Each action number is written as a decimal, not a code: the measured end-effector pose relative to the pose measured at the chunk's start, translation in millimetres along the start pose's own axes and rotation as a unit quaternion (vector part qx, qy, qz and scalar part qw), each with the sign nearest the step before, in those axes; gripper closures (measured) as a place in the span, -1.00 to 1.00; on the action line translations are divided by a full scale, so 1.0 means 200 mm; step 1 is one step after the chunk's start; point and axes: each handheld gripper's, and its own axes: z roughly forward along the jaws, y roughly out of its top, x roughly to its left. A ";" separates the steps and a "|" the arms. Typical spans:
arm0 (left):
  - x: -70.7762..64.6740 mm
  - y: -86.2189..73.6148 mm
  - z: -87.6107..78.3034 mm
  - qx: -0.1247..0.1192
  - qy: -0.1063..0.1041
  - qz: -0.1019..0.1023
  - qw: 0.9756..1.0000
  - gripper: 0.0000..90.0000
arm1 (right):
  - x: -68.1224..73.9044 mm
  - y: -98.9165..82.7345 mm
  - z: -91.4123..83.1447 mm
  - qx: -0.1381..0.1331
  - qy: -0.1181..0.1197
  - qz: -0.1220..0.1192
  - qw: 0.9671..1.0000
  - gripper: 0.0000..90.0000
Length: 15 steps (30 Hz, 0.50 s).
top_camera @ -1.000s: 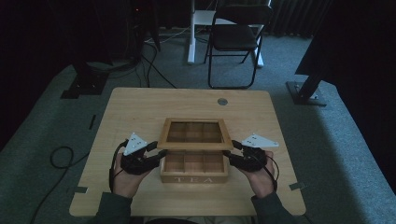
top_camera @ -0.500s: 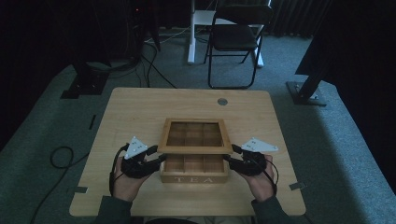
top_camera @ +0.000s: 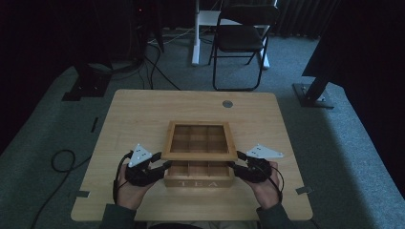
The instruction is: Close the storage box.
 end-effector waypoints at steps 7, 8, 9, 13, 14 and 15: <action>0.00 -0.02 0.00 0.001 0.000 -0.004 1.000 0.14 | 0.00 -0.02 0.00 0.000 0.002 0.003 1.000 0.13; 0.00 -0.02 0.00 0.001 0.000 -0.004 1.000 0.14 | 0.00 -0.02 0.00 0.000 0.002 0.003 1.000 0.13; -0.01 -0.03 0.01 0.001 0.000 -0.005 1.000 0.14 | 0.00 -0.03 0.00 0.000 0.002 0.003 1.000 0.13; -0.01 -0.04 0.01 0.005 0.000 -0.005 1.000 0.14 | 0.01 -0.04 0.01 0.002 0.004 0.007 1.000 0.13; -0.01 -0.04 0.01 0.005 0.000 -0.005 1.000 0.14 | 0.01 -0.04 0.01 0.002 0.004 0.007 1.000 0.13; -0.01 -0.05 0.01 0.006 0.000 -0.008 1.000 0.14 | 0.01 -0.04 0.01 0.002 0.004 0.006 1.000 0.13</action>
